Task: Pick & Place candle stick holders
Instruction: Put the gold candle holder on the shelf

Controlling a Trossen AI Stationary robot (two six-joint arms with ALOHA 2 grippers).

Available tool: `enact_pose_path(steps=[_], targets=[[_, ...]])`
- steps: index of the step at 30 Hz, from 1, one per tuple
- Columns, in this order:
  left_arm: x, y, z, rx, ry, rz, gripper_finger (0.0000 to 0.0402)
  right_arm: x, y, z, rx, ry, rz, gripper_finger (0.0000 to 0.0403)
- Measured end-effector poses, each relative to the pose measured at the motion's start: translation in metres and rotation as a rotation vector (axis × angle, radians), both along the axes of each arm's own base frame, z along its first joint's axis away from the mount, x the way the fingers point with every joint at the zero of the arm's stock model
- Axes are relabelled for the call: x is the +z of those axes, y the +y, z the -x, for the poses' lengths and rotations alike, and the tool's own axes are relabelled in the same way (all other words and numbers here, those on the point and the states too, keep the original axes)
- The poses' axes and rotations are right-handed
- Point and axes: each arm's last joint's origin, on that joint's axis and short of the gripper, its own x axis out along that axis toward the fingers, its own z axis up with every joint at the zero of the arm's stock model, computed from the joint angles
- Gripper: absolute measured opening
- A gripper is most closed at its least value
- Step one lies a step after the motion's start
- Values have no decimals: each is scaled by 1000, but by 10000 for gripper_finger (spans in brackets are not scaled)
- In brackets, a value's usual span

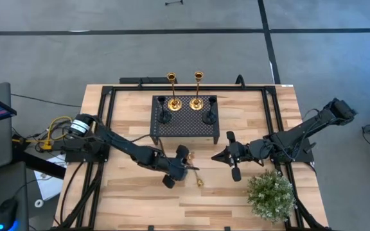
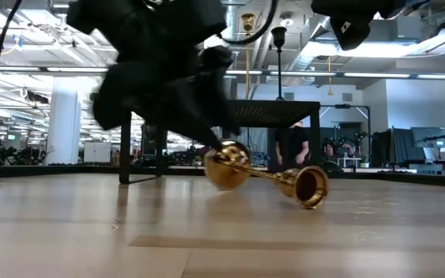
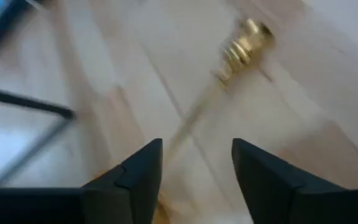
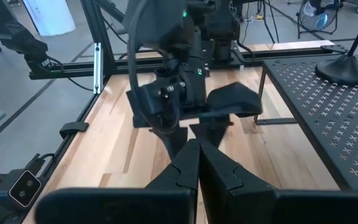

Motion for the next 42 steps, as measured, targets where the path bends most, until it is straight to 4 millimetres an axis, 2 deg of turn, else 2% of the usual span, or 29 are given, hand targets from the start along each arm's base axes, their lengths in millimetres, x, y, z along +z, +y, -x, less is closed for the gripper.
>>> enact_pose_path(steps=[4, 8, 12, 15, 21, 33, 37, 42], targets=[[2, 6, -9, -36, -67, -13, 216, 0, 0, 0, 0, -1, -1, 0], [2, 11, -11, -20, -67, 27, 218, 0, 0, 0, 0, 0, -2, 0], [2, 3, -9, -12, -66, 67, 209, -4, 1, 2, -6, 44, -44, 0], [6, -4, -4, -8, -76, 81, 201, -9, 2, 4, 54, 101, -12, 0], [24, -17, 9, 29, -138, 71, 186, -14, 4, 7, 168, 178, 43, 0], [59, -18, 29, 105, -233, 286, 166, 4, -5, 14, 190, 448, 227, 2], [59, -18, 29, 116, -232, 307, 159, -6, -8, 17, 184, 560, 263, 24], [59, -18, 29, 117, -231, 308, 152, -29, -5, 9, 205, 705, 338, 76]])
